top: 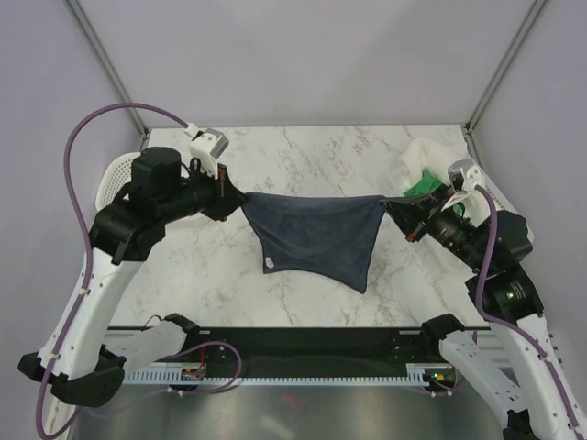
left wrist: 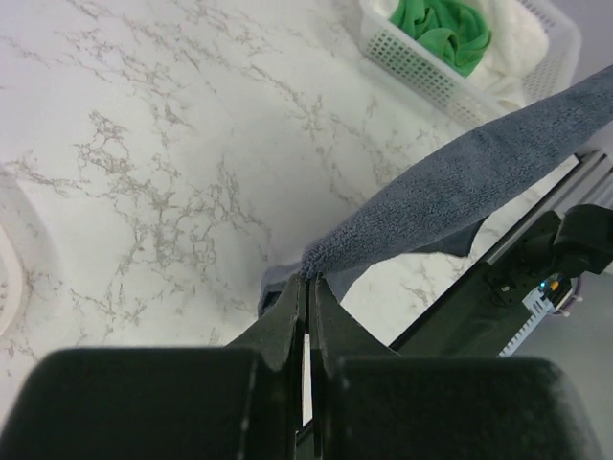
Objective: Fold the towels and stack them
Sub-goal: Fold the towel
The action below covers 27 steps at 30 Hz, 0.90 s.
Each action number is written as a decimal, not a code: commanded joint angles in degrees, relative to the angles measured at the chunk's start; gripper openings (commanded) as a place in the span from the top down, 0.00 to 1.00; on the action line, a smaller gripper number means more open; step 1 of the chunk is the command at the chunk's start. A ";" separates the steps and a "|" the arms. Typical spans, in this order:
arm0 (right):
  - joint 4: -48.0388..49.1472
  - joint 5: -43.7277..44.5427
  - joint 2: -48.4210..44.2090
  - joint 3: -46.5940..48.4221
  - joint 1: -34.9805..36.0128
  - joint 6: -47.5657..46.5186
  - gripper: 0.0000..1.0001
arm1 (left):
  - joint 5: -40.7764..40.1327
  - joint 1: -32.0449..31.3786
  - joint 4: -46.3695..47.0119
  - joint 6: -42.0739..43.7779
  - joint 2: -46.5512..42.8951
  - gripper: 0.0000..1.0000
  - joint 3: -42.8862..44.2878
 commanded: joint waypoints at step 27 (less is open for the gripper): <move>27.06 2.24 72.32 21.93 -6.28 -4.70 1.00 | -10.56 10.08 0.07 6.48 67.24 0.98 43.03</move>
